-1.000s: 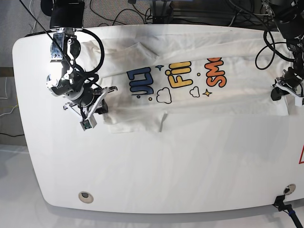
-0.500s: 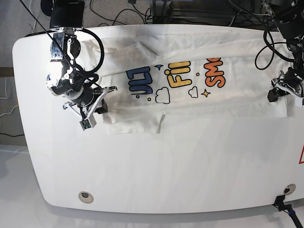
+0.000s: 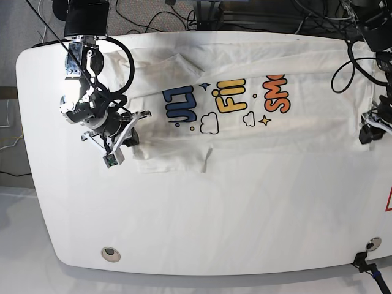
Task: Fold the T-shirt properly
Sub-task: 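Hold the side edges and drag the shirt toward the robot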
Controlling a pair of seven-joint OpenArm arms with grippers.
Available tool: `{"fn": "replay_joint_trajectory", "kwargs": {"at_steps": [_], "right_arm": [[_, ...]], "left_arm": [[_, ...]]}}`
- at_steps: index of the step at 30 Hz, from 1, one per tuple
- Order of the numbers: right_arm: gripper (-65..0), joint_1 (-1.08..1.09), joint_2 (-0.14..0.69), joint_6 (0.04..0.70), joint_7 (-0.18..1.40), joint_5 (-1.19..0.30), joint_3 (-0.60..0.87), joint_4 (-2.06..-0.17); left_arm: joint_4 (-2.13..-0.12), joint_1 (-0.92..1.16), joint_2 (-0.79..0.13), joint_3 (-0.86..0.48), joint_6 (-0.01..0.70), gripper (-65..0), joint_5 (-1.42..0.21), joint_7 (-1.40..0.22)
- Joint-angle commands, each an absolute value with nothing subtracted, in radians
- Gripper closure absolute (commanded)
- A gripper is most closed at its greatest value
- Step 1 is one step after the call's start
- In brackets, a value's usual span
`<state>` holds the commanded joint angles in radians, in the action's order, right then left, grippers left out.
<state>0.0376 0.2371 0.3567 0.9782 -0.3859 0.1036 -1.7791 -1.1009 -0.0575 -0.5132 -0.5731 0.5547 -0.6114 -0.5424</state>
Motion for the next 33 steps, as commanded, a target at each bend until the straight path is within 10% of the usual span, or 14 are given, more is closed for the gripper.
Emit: {"fn": "replay_joint_trajectory", "kwargs": {"at_steps": [33], "right_arm": [[-2.0,0.036,0.240,0.360,0.977,-0.386,0.104,-1.778]], "left_arm": [[-0.699,-0.309,-0.519,-0.526,0.526,-28.4,-0.326,-0.392]]}}
